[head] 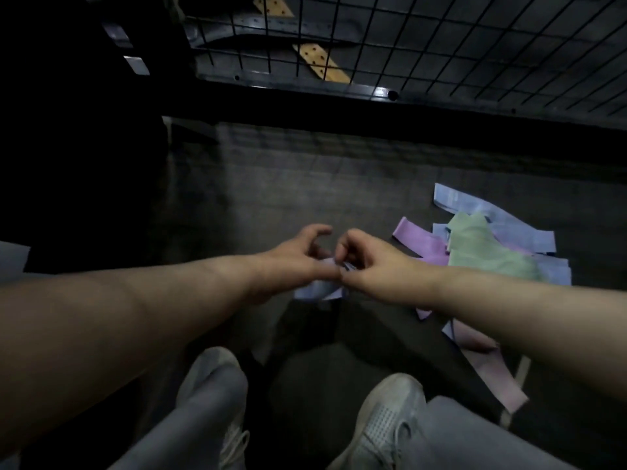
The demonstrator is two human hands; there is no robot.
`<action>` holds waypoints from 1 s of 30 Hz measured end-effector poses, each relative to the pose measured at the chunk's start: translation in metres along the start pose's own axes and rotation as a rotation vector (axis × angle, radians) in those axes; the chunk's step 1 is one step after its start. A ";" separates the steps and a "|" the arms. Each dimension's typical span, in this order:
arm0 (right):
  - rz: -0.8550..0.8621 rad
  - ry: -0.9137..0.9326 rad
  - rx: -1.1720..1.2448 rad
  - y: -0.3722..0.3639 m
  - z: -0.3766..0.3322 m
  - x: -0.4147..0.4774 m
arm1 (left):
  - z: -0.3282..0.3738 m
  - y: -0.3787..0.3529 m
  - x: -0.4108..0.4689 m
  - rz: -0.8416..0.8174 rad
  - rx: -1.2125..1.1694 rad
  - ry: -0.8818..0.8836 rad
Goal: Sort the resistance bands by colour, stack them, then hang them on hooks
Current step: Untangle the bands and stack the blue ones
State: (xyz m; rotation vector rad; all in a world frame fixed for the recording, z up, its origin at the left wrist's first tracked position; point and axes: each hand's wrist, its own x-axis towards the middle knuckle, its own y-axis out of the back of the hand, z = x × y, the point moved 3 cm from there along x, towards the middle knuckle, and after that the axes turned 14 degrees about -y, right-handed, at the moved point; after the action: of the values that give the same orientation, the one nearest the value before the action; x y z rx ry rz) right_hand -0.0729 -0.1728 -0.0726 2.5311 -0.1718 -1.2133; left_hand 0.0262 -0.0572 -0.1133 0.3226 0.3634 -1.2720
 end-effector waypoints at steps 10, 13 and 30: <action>-0.182 -0.323 -0.074 0.003 -0.035 0.043 | 0.004 0.064 -0.019 0.104 -0.203 0.021; -0.209 -0.372 -0.189 -0.003 -0.034 0.056 | -0.005 0.077 -0.022 0.226 -0.289 0.028; 0.010 -0.481 -0.028 0.012 0.003 0.075 | -0.052 0.104 -0.031 0.690 -0.367 0.068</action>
State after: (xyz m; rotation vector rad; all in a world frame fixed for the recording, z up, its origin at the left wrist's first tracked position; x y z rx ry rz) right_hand -0.0275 -0.2032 -0.1258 2.1676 -0.2743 -1.7859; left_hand 0.1143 0.0192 -0.1428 0.1524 0.4820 -0.5046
